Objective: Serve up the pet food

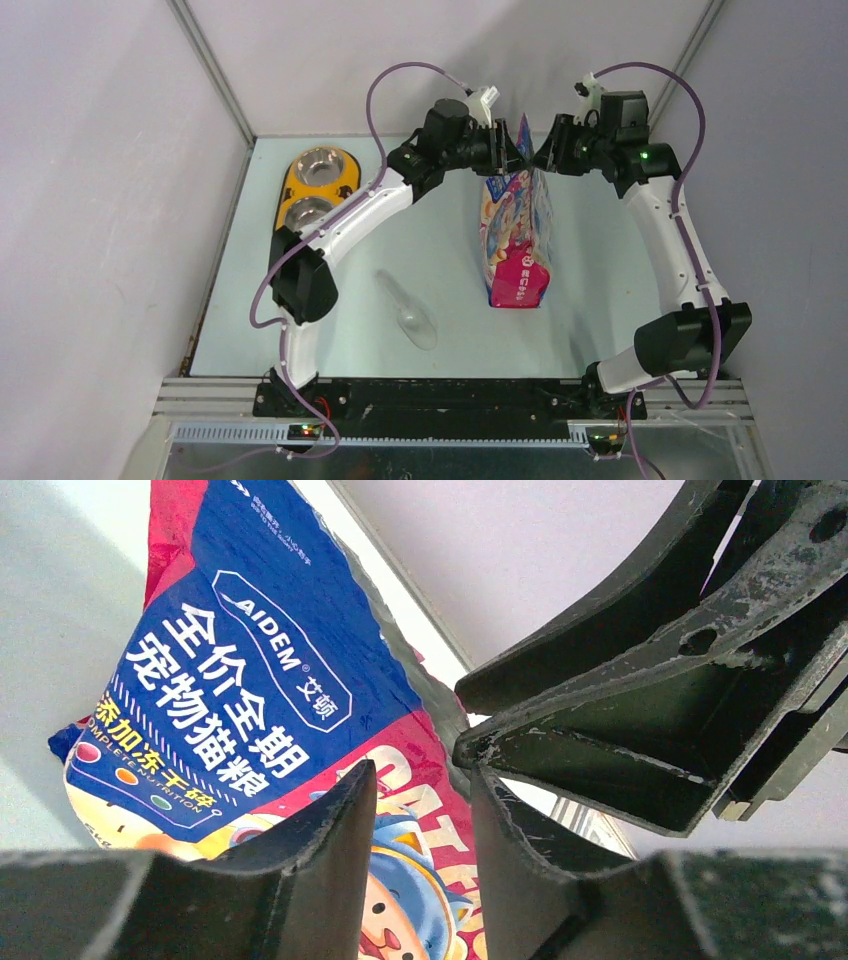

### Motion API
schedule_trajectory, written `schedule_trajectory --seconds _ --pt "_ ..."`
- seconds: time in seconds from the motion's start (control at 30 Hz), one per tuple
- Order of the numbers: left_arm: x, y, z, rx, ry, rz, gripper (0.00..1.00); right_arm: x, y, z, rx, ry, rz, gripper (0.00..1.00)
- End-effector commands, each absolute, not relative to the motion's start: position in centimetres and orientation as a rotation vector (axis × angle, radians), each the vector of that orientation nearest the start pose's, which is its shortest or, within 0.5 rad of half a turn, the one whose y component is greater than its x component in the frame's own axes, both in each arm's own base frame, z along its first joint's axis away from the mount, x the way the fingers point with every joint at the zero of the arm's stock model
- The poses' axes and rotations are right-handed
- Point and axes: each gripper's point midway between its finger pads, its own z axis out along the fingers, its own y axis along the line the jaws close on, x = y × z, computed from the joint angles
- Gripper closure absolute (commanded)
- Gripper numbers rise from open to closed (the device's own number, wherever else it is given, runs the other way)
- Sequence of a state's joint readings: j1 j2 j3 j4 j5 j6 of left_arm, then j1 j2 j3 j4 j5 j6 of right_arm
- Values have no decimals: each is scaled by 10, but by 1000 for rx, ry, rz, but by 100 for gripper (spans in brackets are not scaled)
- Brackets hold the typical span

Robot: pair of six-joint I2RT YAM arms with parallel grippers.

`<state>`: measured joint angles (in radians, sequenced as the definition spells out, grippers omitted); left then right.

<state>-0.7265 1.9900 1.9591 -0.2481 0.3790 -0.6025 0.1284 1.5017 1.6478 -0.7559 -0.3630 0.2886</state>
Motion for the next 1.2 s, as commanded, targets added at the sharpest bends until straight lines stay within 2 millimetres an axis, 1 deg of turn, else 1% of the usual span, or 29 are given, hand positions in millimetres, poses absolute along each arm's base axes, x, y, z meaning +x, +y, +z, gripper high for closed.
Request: schedule_trajectory --seconds 0.0,0.17,0.23,0.33,0.4,0.43,0.5,0.57,0.7,0.9,0.93,1.0,1.1,1.17 --pt "378 -459 332 436 1913 -1270 57 386 124 317 -45 2166 647 60" --pt "381 -456 325 412 1937 -1243 61 383 123 312 -67 2179 616 61" --pt "383 -455 322 388 1953 -1235 62 383 122 305 -74 2199 599 61" --pt "382 -457 319 366 1970 -1244 65 383 127 296 -97 2228 578 61" --pt "381 -457 317 363 1977 -1241 67 383 129 293 -106 2236 558 62" --pt "380 -458 317 365 1978 -1240 70 384 131 294 -110 2235 554 63" --pt "379 -459 316 367 1978 -1239 72 384 134 297 -116 2232 566 64" --pt "380 -460 316 367 1978 -1239 73 383 135 302 -124 2222 578 64" --pt "384 -462 319 356 1968 -1229 70 382 129 310 -125 2201 540 65" --pt "393 -465 310 362 1969 -1198 69 381 118 309 -105 2202 483 69" --pt "395 -466 306 364 1973 -1185 68 380 118 310 -98 2201 488 69" --pt "397 -468 306 373 1965 -1182 67 379 120 312 -95 2198 510 69" --pt "394 -473 311 402 1937 -1218 63 377 123 318 -107 2181 538 68" --pt "390 -477 320 432 1902 -1254 60 375 125 322 -128 2170 565 69"
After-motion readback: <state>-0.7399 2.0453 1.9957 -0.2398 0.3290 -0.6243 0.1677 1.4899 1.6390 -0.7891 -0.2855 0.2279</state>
